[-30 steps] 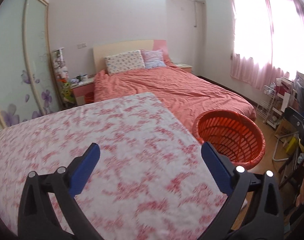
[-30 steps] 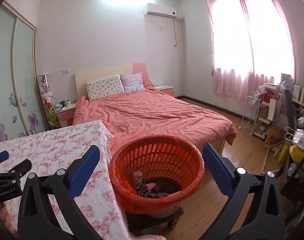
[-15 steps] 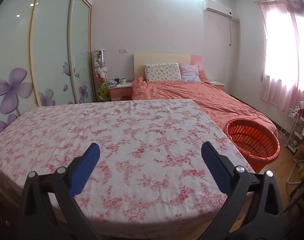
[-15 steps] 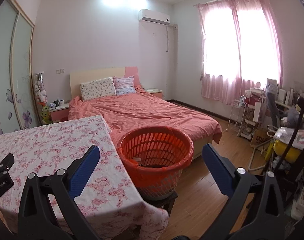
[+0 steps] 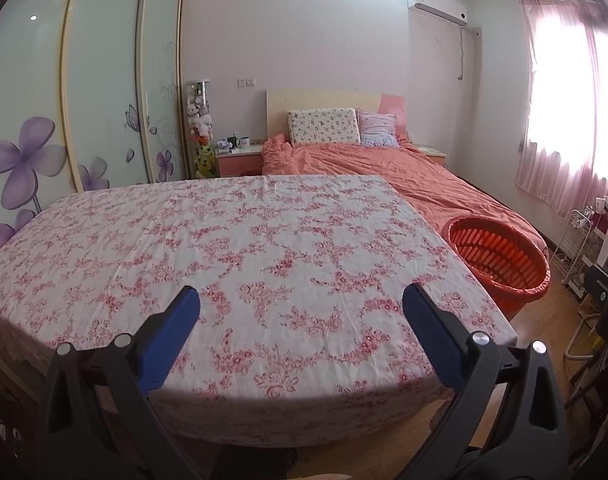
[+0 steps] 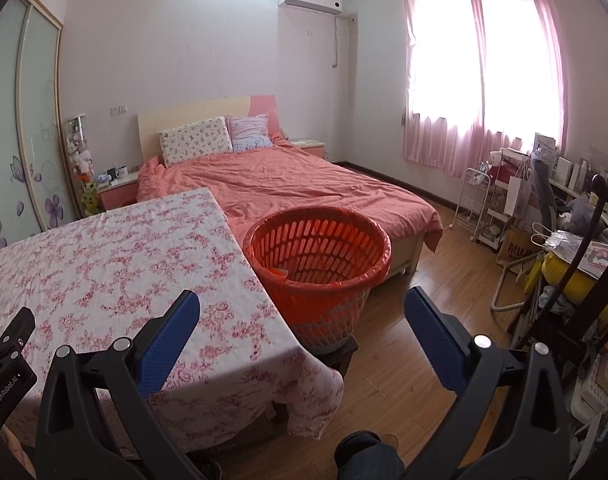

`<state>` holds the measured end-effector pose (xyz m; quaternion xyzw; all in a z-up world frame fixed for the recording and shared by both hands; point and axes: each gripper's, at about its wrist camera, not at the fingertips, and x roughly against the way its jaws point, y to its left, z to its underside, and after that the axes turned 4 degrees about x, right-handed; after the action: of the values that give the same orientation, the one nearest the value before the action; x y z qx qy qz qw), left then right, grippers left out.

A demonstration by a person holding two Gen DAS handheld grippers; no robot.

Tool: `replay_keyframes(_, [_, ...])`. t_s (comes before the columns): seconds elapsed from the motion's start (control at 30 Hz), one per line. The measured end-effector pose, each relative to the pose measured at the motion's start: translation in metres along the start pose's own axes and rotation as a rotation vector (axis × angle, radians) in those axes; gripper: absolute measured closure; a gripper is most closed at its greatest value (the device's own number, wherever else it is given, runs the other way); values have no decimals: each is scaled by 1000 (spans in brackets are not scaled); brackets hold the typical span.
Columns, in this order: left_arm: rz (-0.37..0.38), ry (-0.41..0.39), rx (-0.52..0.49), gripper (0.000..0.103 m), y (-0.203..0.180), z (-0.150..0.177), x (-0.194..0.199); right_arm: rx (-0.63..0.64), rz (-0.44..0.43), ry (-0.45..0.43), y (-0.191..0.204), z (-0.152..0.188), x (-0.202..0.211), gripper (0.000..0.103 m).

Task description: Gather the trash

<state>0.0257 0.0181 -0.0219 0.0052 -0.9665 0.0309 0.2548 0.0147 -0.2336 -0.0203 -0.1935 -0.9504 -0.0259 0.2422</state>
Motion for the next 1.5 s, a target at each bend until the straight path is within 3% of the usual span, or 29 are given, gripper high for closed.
replay_keyframes(0.3, [30,36,28,4,-1,-2,3,-15,0,50,-1,2,4,2])
replay_keyframes(0.77, [20,51,27,4,-9,-6,5,-21,11,60,-2,0,4,2])
replay_keyframes(1.1, [-21,6,2,4,-15,-11,10,-14,8,56,-1,-2,5,2])
replay_keyframes(1.5, [-13,-6,-13,4,-22,-14,11,-13,12,50,-1,-4,5,2])
